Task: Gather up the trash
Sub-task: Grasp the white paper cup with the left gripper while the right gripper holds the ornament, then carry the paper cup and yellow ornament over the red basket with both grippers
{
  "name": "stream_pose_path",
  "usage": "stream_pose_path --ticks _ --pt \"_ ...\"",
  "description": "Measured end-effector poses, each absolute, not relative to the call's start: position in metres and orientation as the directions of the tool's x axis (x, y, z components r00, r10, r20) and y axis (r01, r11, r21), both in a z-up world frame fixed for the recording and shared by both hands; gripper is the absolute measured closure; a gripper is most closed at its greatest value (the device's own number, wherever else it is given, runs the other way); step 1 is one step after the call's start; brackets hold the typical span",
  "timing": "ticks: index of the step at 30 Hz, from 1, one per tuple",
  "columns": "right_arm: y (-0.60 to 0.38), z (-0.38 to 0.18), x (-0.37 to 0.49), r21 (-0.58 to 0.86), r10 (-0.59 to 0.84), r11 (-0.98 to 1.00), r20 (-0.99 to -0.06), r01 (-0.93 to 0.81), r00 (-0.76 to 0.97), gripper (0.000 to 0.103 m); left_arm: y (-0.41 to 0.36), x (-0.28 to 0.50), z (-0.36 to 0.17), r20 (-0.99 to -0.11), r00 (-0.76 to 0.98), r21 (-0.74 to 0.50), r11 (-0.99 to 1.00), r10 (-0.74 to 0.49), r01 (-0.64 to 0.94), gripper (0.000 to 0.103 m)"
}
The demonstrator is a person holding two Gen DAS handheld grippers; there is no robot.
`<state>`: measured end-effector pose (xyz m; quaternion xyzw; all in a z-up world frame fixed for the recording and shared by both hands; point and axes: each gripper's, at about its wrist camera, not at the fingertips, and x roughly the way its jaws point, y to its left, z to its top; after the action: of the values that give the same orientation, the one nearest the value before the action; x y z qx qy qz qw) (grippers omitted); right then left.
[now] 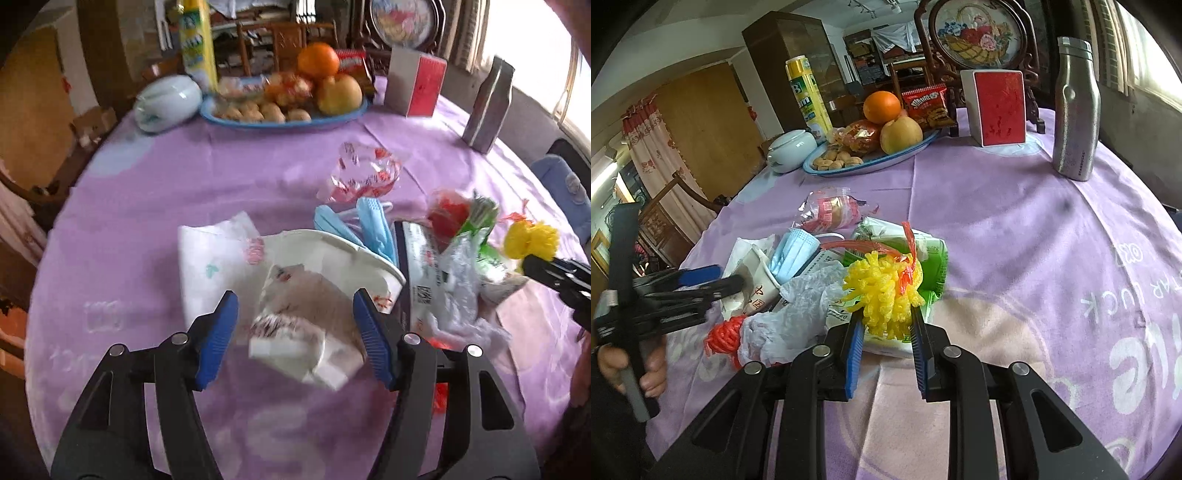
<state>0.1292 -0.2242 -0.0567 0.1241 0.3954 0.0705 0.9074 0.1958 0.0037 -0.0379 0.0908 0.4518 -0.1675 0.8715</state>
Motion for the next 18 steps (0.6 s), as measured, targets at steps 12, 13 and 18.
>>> stream_pose_path --ticks 12,13,18 --pt "-0.221 -0.056 0.129 0.276 0.234 0.960 -0.700 -0.047 0.674 0.078 -0.018 0.185 -0.043 -0.823 0.459 -0.093 0.877 -0.334 0.471 0.069" --pt "-0.221 -0.056 0.130 0.274 0.233 0.961 -0.701 -0.047 0.674 0.078 -0.017 0.184 -0.040 -0.819 0.468 -0.093 0.881 -0.332 0.463 0.070" --pt "-0.219 -0.054 0.127 0.270 0.234 0.961 -0.694 -0.055 0.681 0.078 -0.005 0.165 -0.018 -0.787 0.536 -0.074 0.910 -0.304 0.407 0.071"
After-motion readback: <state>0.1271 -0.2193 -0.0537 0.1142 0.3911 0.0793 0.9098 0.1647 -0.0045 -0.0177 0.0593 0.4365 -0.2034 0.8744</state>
